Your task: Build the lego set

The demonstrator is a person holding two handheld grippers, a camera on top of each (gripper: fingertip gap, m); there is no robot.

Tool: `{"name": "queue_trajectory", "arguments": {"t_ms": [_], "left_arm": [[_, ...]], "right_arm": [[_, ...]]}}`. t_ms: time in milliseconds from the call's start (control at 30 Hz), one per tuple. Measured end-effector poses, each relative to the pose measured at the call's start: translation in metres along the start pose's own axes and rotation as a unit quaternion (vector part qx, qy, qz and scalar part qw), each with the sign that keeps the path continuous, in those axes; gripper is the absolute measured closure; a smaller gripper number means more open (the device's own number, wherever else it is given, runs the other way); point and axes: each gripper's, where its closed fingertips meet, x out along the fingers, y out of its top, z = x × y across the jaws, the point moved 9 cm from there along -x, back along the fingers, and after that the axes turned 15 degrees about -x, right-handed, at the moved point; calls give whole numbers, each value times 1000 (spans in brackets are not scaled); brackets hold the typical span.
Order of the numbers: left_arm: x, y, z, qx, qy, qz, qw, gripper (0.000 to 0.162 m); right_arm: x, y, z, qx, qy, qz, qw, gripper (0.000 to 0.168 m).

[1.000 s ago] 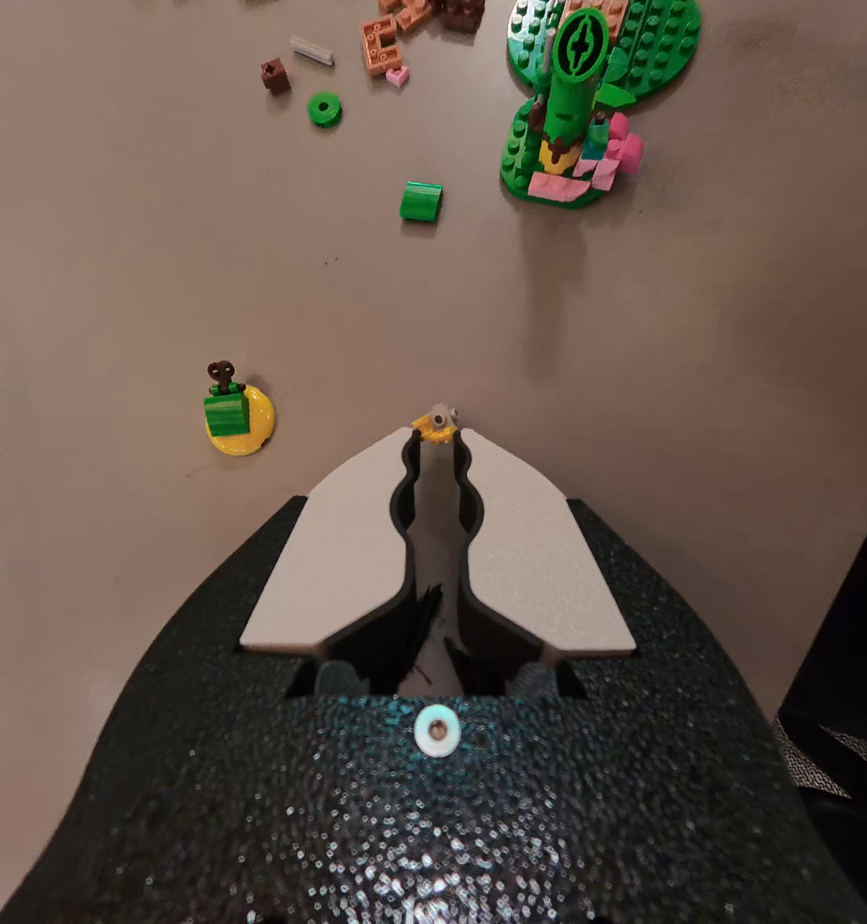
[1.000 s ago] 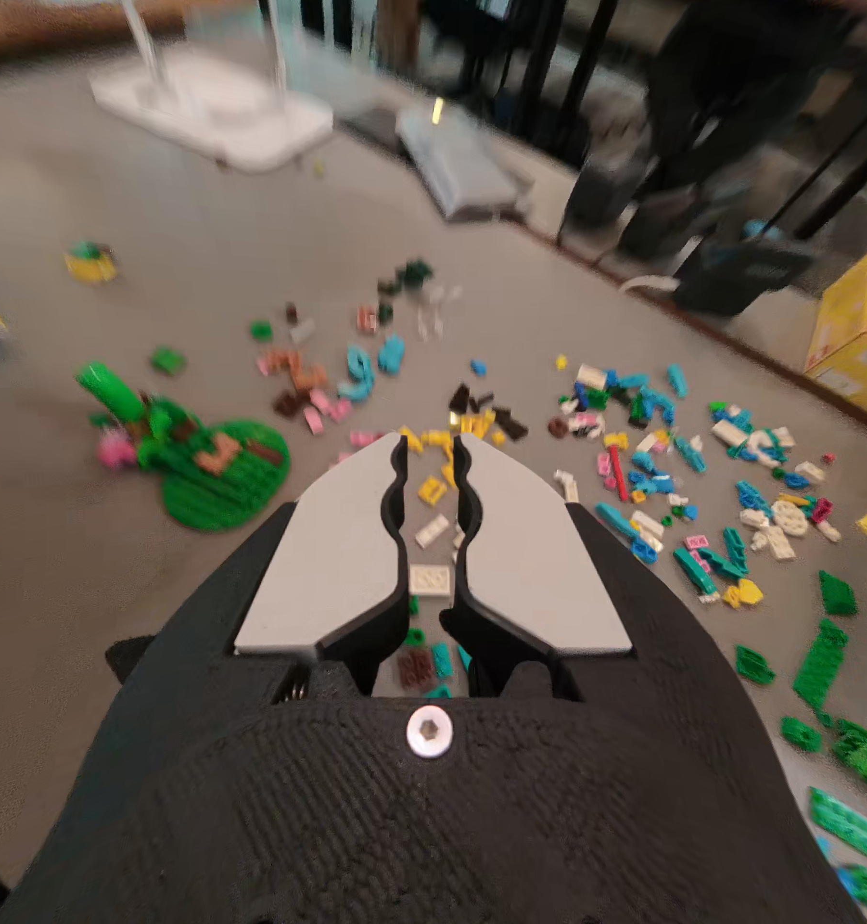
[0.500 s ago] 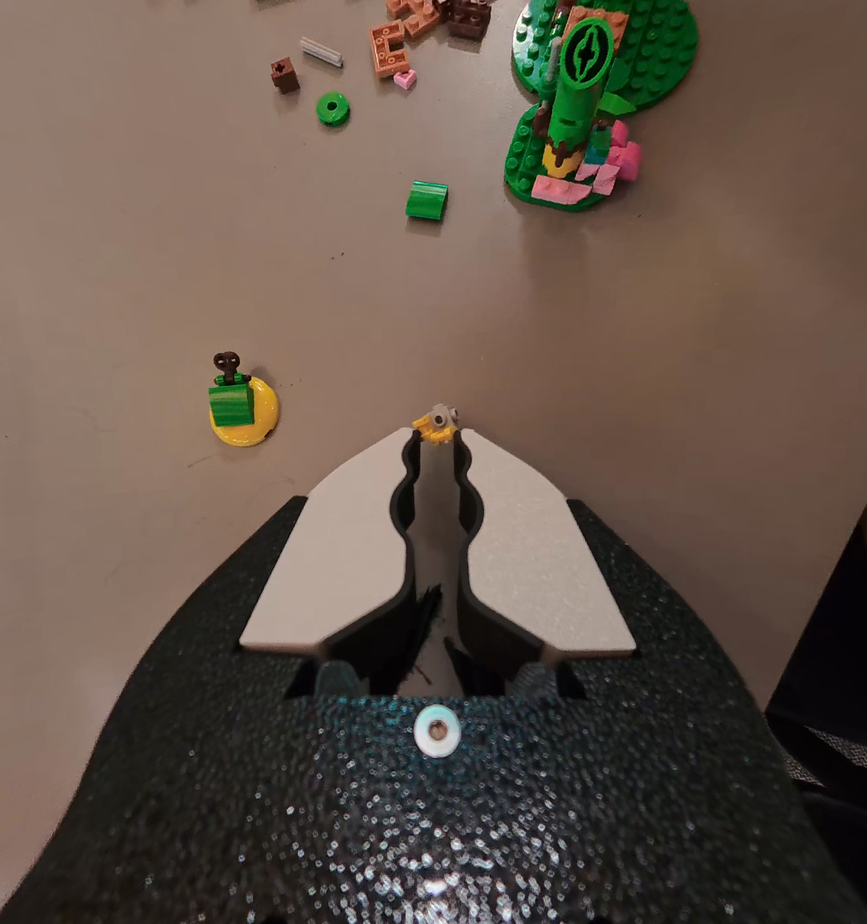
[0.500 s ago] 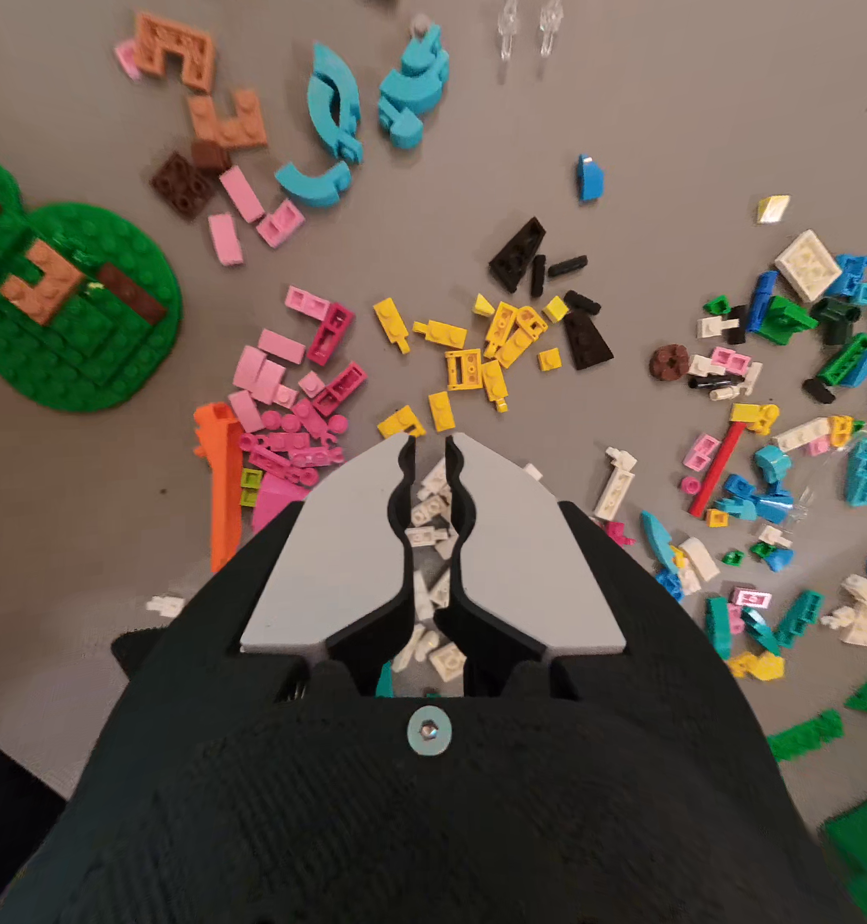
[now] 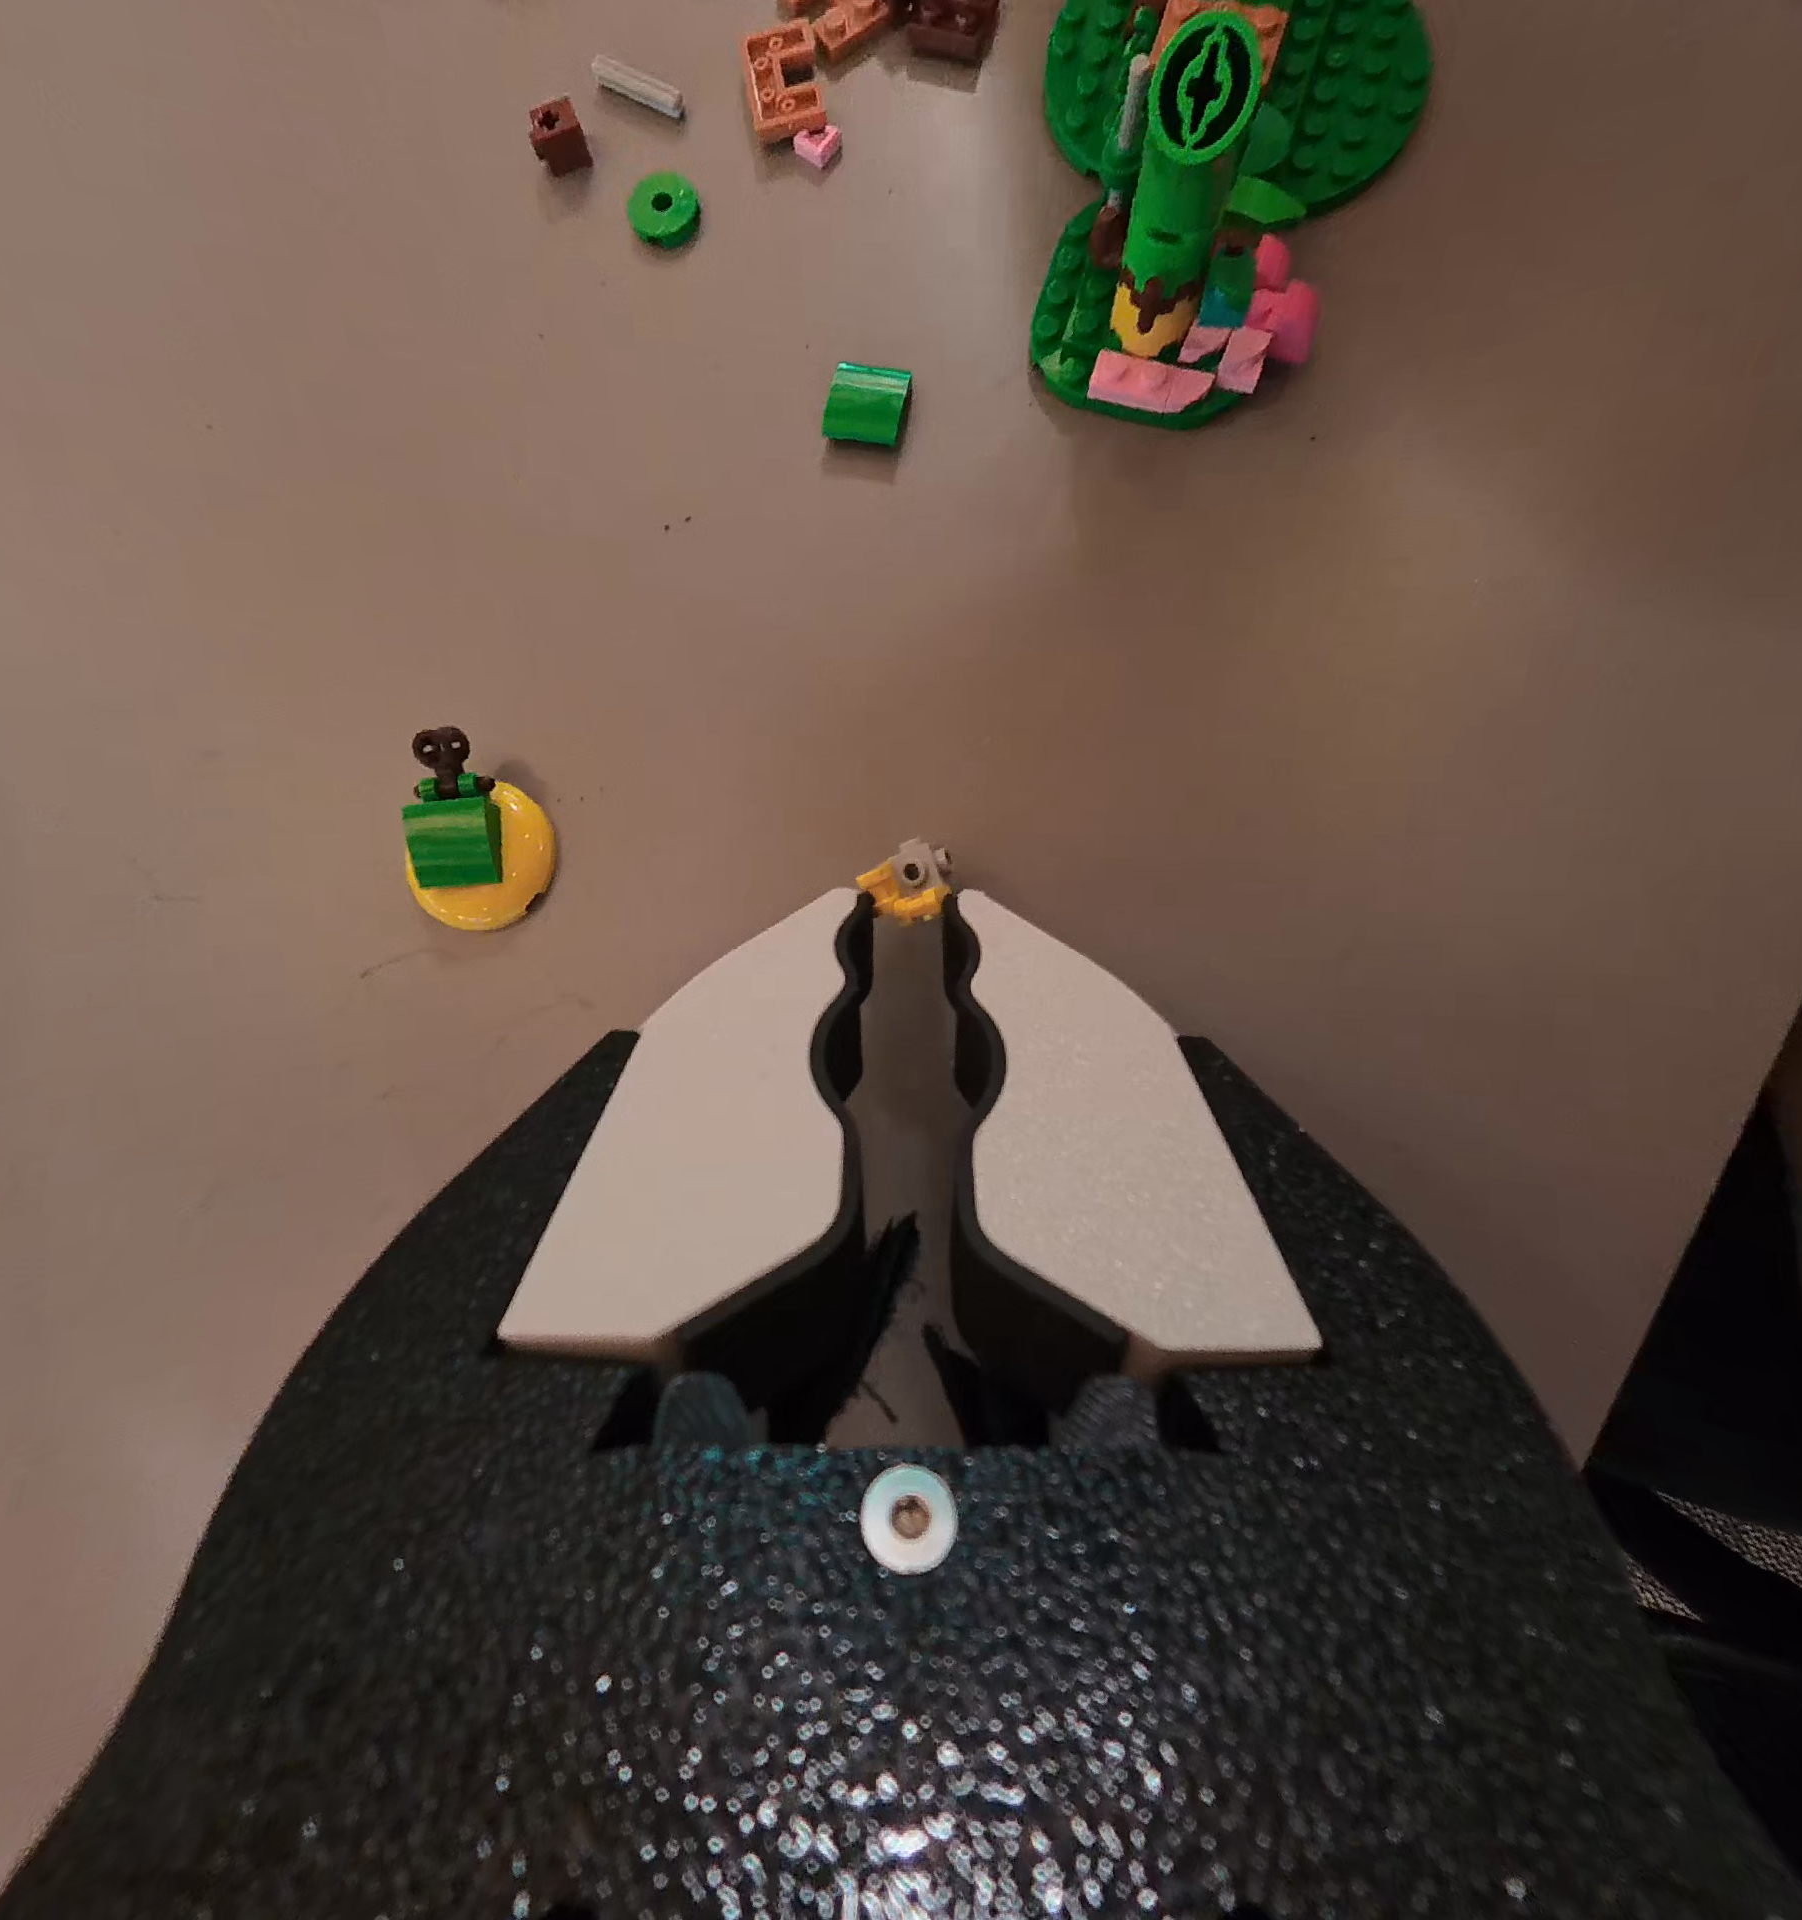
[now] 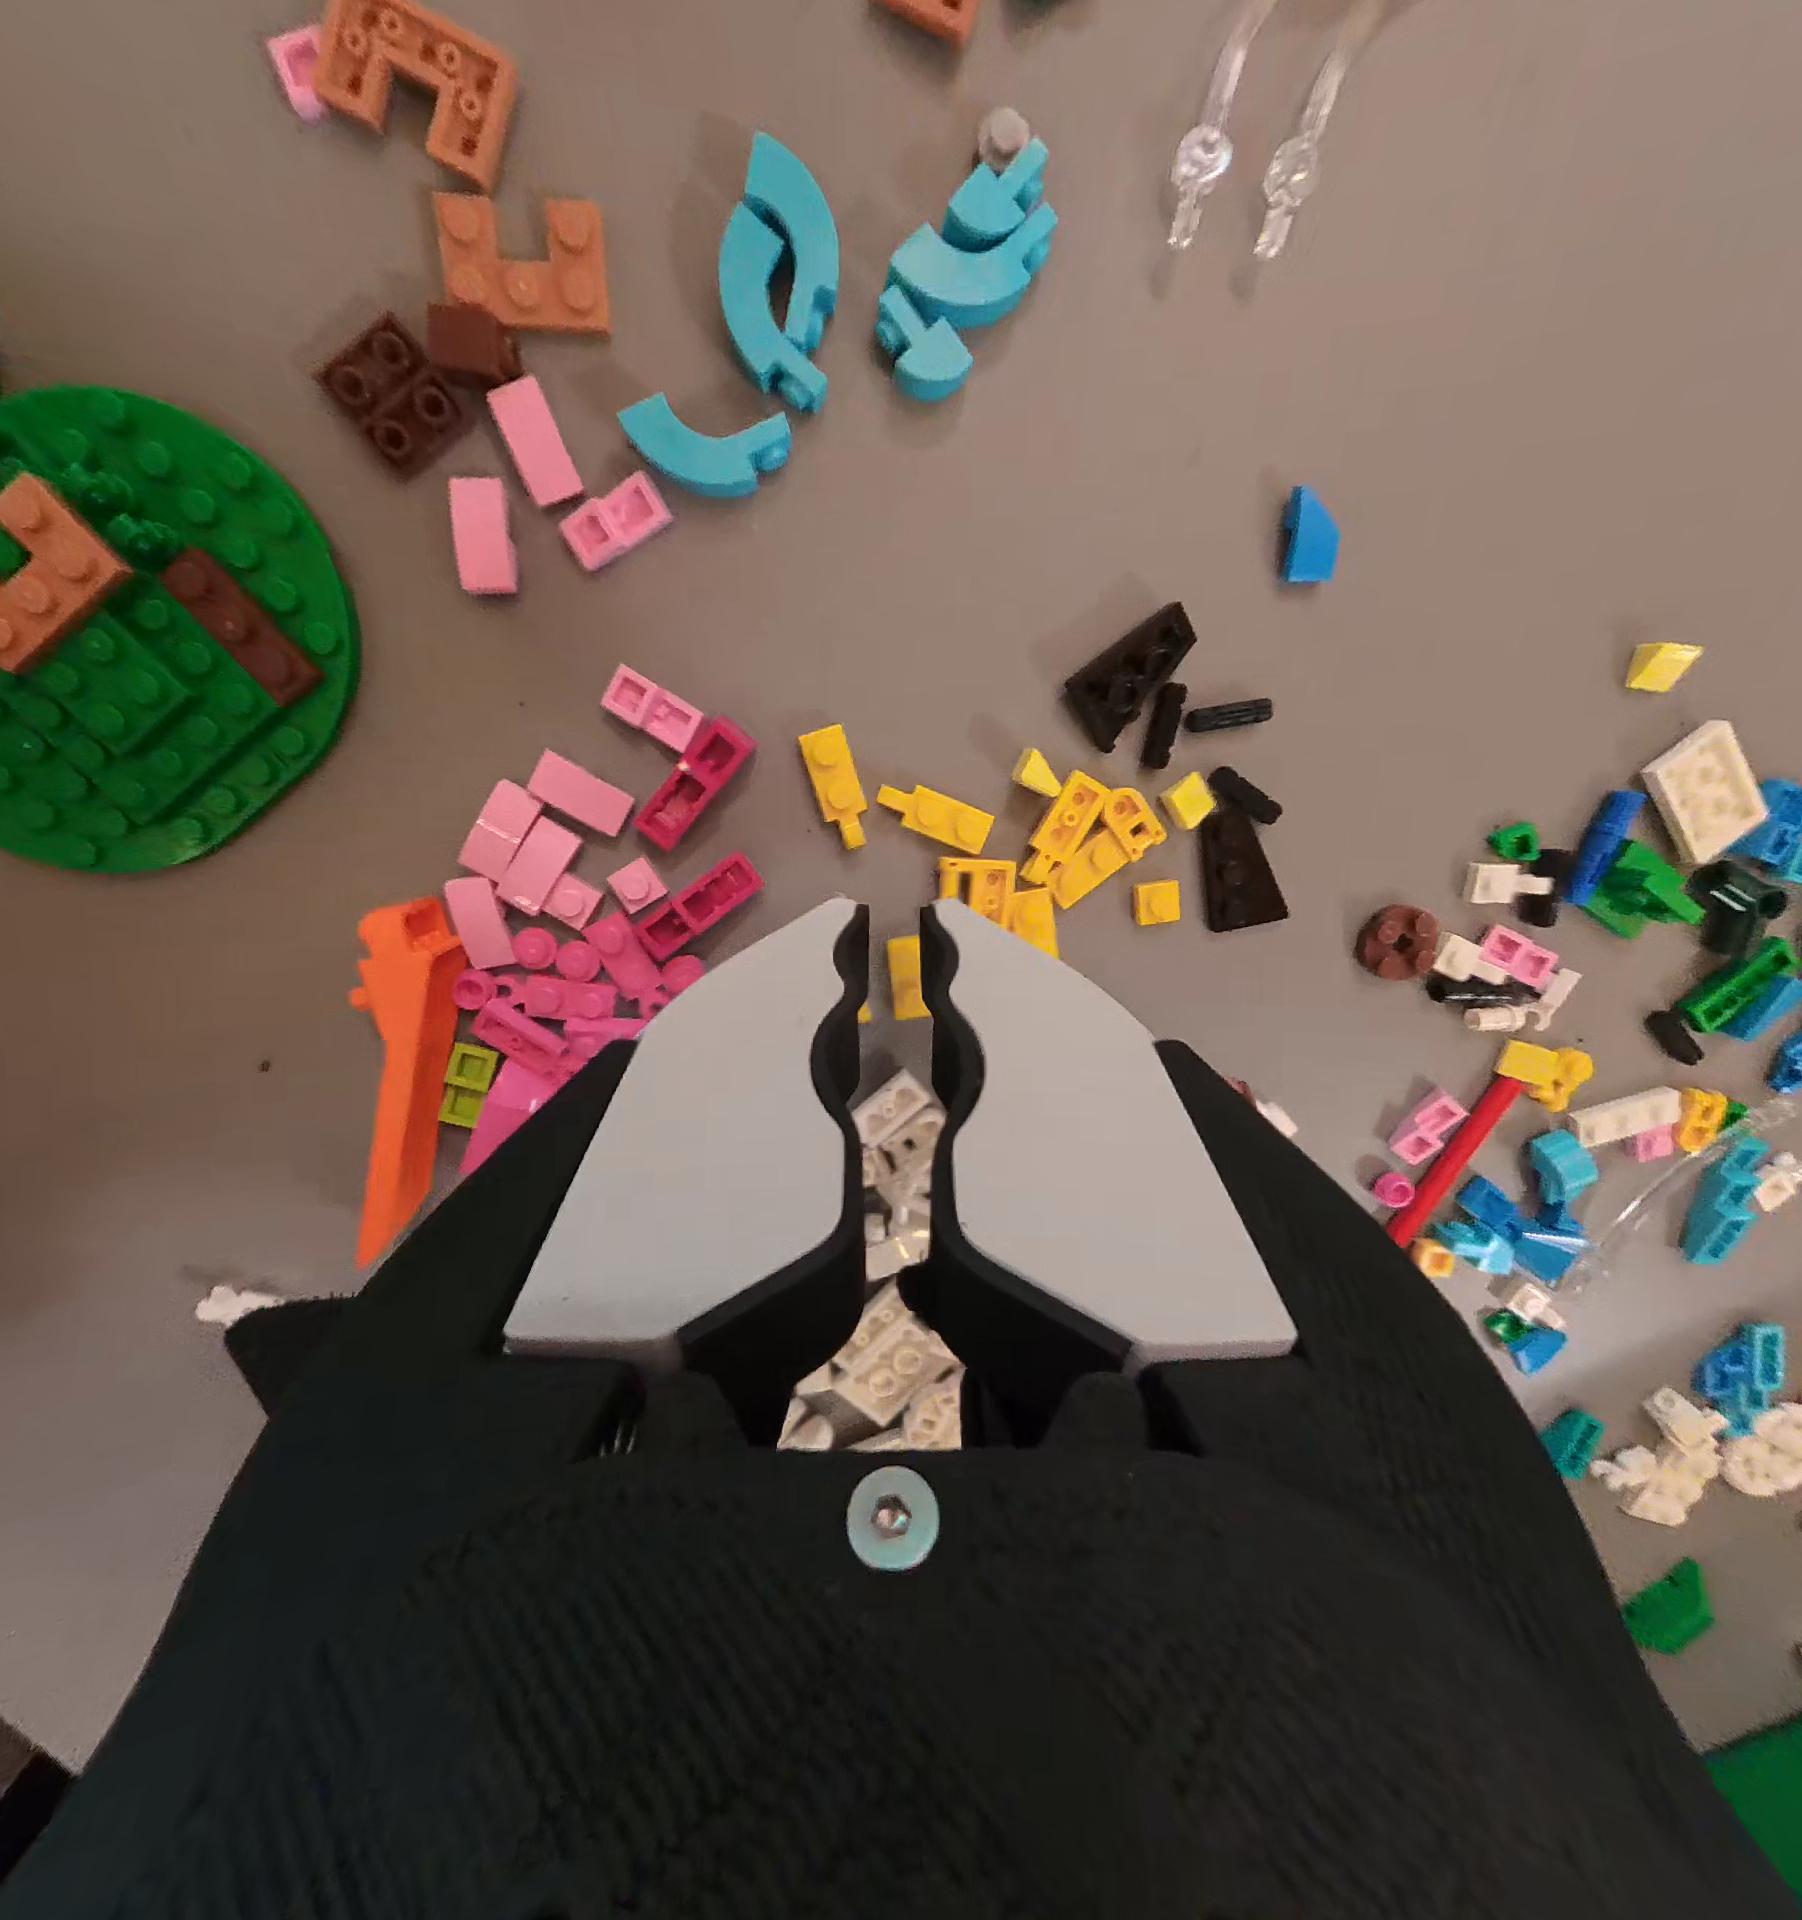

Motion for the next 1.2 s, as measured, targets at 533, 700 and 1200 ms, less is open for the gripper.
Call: {"name": "queue_trajectory", "arguments": {"t_ms": [533, 700, 1200], "left_arm": [[2, -1, -2, -3, -8, 4, 1000, 150], [2, -2, -2, -4, -12, 5, 1000, 150], [3, -2, -3, -5, -18, 8, 1000, 150]], "right_arm": [[5, -3, 47, 145, -31, -29, 988, 162], [11, -2, 50, 145, -32, -42, 988, 164], [17, 2, 60, 282, 33, -42, 958, 152]]}}
